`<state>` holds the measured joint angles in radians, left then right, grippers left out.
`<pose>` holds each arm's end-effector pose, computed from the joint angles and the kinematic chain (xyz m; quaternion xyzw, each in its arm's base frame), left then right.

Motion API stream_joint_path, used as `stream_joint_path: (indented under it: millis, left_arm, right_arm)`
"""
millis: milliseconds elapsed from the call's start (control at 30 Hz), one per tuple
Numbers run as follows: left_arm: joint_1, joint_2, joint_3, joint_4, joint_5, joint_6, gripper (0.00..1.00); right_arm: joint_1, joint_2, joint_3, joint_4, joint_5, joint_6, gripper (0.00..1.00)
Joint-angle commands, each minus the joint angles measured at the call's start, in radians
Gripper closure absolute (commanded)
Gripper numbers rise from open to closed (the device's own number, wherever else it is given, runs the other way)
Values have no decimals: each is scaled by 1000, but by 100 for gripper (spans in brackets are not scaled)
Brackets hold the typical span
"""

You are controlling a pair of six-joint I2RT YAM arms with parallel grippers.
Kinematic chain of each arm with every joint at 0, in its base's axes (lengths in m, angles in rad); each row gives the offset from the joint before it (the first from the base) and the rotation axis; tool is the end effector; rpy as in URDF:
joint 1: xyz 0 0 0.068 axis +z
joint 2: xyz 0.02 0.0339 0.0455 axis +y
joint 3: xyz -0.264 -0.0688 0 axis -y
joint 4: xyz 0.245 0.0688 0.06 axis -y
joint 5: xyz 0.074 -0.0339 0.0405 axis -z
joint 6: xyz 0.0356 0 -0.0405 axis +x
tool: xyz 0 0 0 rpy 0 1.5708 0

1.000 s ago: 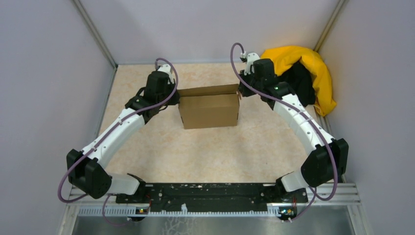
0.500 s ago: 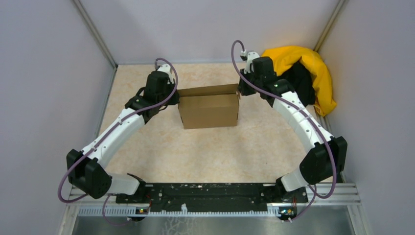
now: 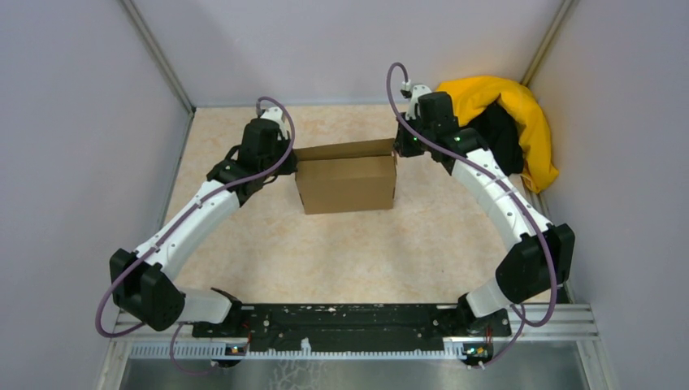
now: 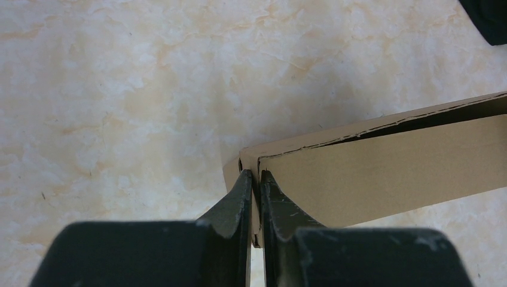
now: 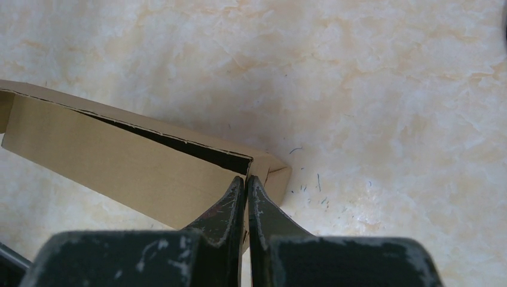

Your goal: Fold the paper box

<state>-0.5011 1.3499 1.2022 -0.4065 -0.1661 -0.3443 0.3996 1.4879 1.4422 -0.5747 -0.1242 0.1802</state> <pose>0.2713 -0.1419 0.3370 0.0279 0.8711 -0.1329 0.4721 0.3065 0.1342 0.3618 -0.1254 0.8790 0.1834 0.4218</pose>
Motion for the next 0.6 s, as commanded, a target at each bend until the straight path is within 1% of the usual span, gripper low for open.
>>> stream_joint_path:
  millis: [0,567]
  left_arm:
    - [-27,-1,-18,22,129,-38,89]
    - [-32,7,-15,24,128,-35,89]
  right_arm:
    - [50,7,48,43,-170,66,100]
    - [50,19,78,34,-175,106,100]
